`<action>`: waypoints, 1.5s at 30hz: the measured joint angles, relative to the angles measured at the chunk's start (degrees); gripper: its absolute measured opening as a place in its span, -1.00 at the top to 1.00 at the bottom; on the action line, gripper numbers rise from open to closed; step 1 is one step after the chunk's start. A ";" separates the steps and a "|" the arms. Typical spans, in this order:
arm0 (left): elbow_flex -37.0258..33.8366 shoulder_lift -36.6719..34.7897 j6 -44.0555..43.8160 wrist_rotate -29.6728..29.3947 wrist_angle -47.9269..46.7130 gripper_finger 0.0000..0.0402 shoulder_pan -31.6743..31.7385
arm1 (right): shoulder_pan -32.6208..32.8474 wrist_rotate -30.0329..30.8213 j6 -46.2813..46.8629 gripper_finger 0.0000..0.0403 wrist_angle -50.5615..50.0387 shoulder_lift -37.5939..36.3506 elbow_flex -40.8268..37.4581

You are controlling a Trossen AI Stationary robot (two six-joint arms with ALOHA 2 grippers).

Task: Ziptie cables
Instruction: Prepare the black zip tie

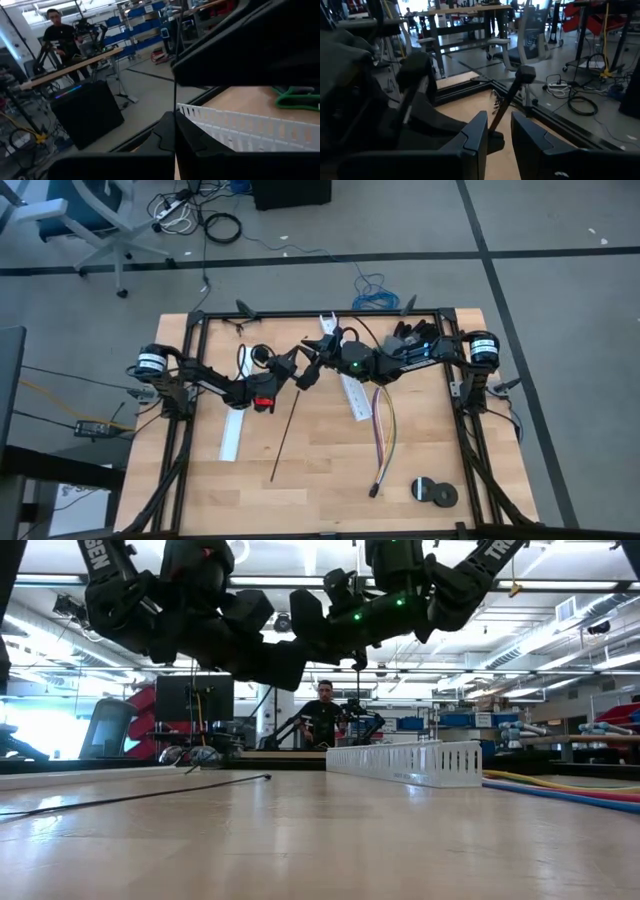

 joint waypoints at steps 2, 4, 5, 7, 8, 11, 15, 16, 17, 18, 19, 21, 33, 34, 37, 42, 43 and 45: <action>0.23 0.00 0.07 0.00 -0.21 1.00 0.00 | -0.18 -0.02 -0.02 0.63 0.11 0.00 0.00; 0.30 0.00 0.07 0.01 -0.39 1.00 0.00 | -0.18 -0.04 -0.02 0.64 0.36 0.00 0.00; 0.26 0.00 0.05 -0.01 -0.54 1.00 0.00 | -0.18 -0.08 -0.04 0.65 0.43 0.00 0.00; 0.26 0.00 0.03 0.02 -0.52 1.00 0.00 | -0.18 -0.13 -0.04 0.71 0.41 -0.02 0.00; 0.26 0.00 0.03 0.03 -0.50 1.00 0.00 | -0.18 -0.13 -0.04 0.77 0.40 -0.02 0.00; 0.26 0.00 0.00 0.01 -0.52 1.00 0.00 | -0.17 -0.54 -0.07 0.95 0.45 -0.02 0.00; 0.26 0.00 -0.02 0.03 -0.52 0.99 0.00 | -0.18 -1.02 0.46 0.98 0.45 -0.03 0.00; 0.26 0.00 -0.03 0.03 -0.52 0.99 0.00 | -0.18 -1.04 0.46 0.98 0.45 -0.04 0.00; 0.26 0.00 -0.04 0.03 -0.52 0.98 0.00 | -0.18 -1.03 0.46 0.99 0.45 -0.04 0.00; 0.26 0.00 -0.04 0.03 -0.52 0.98 0.00 | -0.18 -1.01 0.46 0.99 0.43 -0.04 0.00; 0.26 0.00 -0.05 0.03 -0.52 0.97 0.00 | -0.18 -1.03 0.46 0.99 0.43 -0.04 0.00; 0.26 0.00 -0.07 0.03 -0.52 0.97 0.00 | -0.18 -1.01 0.40 1.00 0.43 -0.04 0.00; 0.24 0.00 -0.24 0.17 -0.65 0.95 0.00 | -0.18 -1.13 -0.46 1.00 -0.60 -0.11 0.00; 0.24 0.00 -0.40 0.18 -0.65 0.95 0.00 | -0.18 -1.14 -0.46 1.00 -0.62 -0.11 0.00; 0.24 0.00 -0.47 0.17 -0.63 0.91 0.00 | -0.18 -1.62 -0.46 1.00 -0.64 -0.11 0.00; 0.23 0.00 -0.44 0.41 -0.63 0.88 -0.63 | -0.18 -5.03 -1.04 1.00 -1.02 -0.13 0.00; 0.20 0.00 -0.24 1.30 -0.72 0.89 -0.81 | -0.18 -6.00 -1.87 1.00 -1.64 -0.15 0.00; 0.18 0.00 -0.19 3.44 -1.37 0.94 -1.20 | -0.18 -6.99 -3.15 1.00 -3.44 -0.43 0.00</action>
